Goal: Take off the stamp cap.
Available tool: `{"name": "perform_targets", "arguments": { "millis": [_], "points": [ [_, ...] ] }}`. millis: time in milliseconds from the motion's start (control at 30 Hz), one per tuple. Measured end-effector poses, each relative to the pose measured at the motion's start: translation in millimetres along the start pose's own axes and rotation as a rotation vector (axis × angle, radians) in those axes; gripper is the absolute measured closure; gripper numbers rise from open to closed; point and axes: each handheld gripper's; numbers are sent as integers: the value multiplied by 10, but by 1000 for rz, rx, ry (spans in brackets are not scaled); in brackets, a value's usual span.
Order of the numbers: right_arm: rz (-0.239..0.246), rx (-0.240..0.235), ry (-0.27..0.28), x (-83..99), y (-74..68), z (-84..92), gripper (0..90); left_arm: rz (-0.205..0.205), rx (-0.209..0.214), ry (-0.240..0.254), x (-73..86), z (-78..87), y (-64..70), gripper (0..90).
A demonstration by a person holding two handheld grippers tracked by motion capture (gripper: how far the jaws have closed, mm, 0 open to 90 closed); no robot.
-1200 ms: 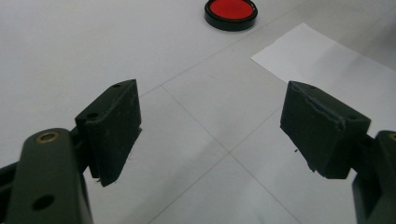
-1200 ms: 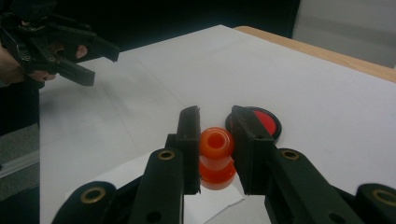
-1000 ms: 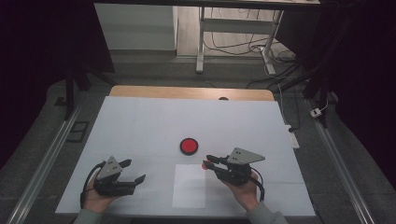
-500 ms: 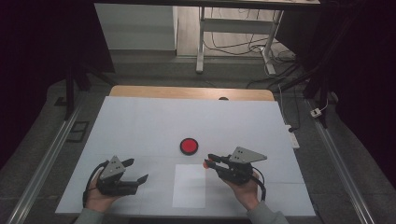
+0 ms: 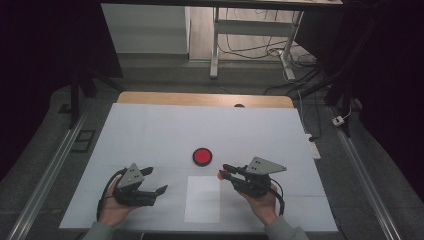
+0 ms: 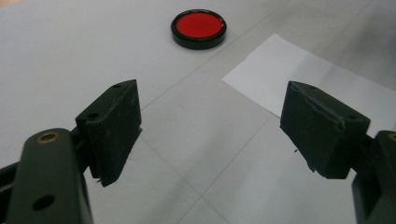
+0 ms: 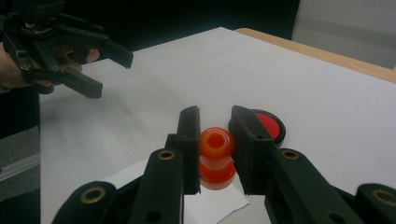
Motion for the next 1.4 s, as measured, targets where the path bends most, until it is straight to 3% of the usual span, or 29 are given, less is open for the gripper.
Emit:
{"name": "perform_targets", "arguments": {
  "millis": [233, 333, 833, 1400],
  "points": [
    [-19, -2, 8, 9, -12, 4, 729, 6, 32, 6, -34, -35, 35, 209],
    [-5, -12, 3, 6, -39, -17, 729, 6, 29, 6, -74, -54, 74, 210],
    [18, -50, -7, -16, -117, -123, 729, -49, 55, -1, -211, -138, 291, 210],
    [17, -62, -25, 27, -156, -174, 729, -101, 93, -32, -375, -371, 458, 210]
  ]
}}
Point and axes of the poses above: each handheld gripper's, and its own axes: z roughly backward along the jaws, x roughly out of its underside, y roughly to its right, and after that the axes turned 5 degrees about -y, right-handed
